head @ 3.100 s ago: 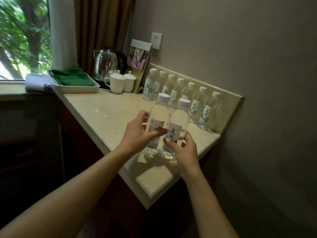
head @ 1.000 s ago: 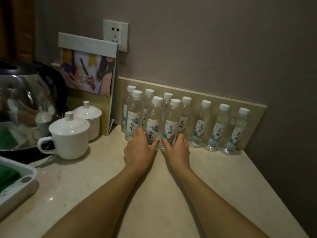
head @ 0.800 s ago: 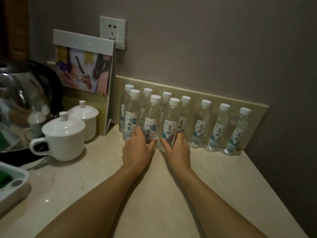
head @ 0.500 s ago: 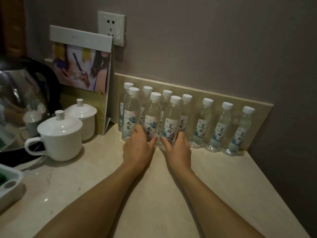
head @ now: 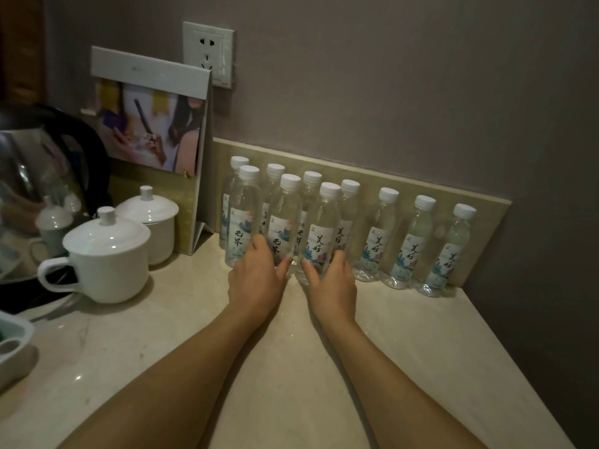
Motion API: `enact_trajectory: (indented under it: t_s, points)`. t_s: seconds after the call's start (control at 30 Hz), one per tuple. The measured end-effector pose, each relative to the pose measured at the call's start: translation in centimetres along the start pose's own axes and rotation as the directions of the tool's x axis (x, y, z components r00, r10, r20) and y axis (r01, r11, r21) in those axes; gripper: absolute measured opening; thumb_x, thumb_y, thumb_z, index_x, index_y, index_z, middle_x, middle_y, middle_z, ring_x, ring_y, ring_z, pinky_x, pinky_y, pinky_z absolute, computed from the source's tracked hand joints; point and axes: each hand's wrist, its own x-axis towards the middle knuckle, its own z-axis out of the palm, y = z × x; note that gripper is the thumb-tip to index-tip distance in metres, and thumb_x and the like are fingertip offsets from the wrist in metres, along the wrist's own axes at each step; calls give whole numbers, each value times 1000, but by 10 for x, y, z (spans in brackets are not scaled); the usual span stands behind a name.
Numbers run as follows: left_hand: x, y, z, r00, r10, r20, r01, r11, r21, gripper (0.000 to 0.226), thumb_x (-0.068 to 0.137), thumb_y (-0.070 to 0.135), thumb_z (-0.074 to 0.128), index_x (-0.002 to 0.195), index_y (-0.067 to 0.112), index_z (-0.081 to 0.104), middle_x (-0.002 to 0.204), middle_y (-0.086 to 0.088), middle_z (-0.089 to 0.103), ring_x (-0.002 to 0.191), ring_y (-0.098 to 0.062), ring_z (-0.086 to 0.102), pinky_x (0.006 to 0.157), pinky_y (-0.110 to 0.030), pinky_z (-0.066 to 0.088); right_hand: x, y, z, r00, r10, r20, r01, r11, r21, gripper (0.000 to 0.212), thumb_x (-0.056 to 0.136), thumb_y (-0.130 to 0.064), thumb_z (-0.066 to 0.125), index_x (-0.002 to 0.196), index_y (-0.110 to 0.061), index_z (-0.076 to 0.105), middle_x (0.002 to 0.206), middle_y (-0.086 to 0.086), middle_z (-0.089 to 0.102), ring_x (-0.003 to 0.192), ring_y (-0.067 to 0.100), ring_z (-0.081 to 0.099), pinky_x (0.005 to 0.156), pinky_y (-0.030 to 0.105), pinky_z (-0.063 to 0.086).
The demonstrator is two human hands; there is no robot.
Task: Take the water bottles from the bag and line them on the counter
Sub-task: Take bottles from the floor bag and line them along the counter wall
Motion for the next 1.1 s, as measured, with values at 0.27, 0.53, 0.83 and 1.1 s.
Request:
enact_trajectory:
  t_s: [0.27, 0.53, 0.83, 1.1]
  points:
    - [2, 0, 3, 1000, 3, -13, -3, 1000, -9, 40, 89, 46, 64, 111, 19, 44, 107, -3, 63, 99, -23, 64, 77, -35, 51, -1, 1, 1, 1000, -1, 18, 1, 999, -35, 51, 88, -45, 61, 124, -15, 41, 129, 7, 54, 113, 26, 55, 89, 40, 52]
    - [0, -3, 4, 999, 13, -35, -13, 1000, 1, 44, 88, 45, 67, 114, 18, 43, 109, -3, 64, 100, -24, 64, 79, -38, 53, -3, -1, -1, 1000, 0, 13, 1, 996, -87, 43, 92, -43, 58, 121, -15, 42, 126, 8, 55, 111, 27, 55, 83, 36, 48]
    - [1, -5, 6, 1000, 9, -24, -8, 1000, 15, 43, 87, 46, 66, 112, 20, 42, 106, -4, 65, 97, -25, 65, 78, -39, 56, -3, -1, -2, 1000, 10, 26, -9, 999, -46, 41, 92, -40, 60, 122, -17, 43, 126, 6, 58, 110, 25, 57, 83, 34, 48]
    - [0, -5, 6, 1000, -4, -8, 5, 999, 42, 46, 89, 48, 64, 114, 18, 41, 110, -8, 65, 100, -29, 65, 79, -42, 57, -3, -1, -1, 1000, 5, 19, -4, 999, -44, 41, 92, -39, 60, 123, -17, 44, 126, 6, 58, 111, 25, 57, 82, 32, 46]
